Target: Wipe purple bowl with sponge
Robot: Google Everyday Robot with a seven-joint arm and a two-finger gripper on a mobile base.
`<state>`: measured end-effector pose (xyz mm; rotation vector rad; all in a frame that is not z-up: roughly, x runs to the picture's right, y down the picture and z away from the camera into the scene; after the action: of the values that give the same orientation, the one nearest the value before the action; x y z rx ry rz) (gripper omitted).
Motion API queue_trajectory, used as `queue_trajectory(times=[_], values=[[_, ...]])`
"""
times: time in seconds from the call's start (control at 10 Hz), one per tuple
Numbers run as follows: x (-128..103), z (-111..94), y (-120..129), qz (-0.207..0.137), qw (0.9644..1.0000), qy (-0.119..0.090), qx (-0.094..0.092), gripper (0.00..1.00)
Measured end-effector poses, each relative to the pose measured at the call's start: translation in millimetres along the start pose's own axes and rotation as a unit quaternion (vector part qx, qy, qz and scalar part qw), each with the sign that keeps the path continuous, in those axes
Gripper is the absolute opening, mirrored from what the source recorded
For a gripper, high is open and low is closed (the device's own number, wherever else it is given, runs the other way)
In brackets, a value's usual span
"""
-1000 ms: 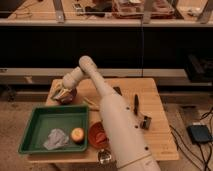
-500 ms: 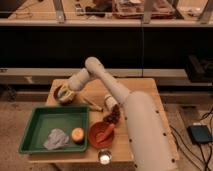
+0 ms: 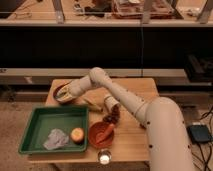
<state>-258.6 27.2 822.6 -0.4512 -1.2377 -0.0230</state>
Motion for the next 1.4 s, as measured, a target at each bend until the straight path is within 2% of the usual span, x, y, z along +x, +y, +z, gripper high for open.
queue_trajectory(times=[0.2,0.5,0.8,1.0,1.4], values=[[6,-1,-6,0.011,0.9999,0.001,0.013,0.0],[19,-3,-18,0.03,0.9994,0.005,0.016,0.0],[33,-15,-34,0.043,0.9985,0.013,0.032,0.0],[36,-8,-44,0.047,0.9983,0.012,0.032,0.0],[36,30,-52,0.05,0.9986,0.001,0.019,0.0]])
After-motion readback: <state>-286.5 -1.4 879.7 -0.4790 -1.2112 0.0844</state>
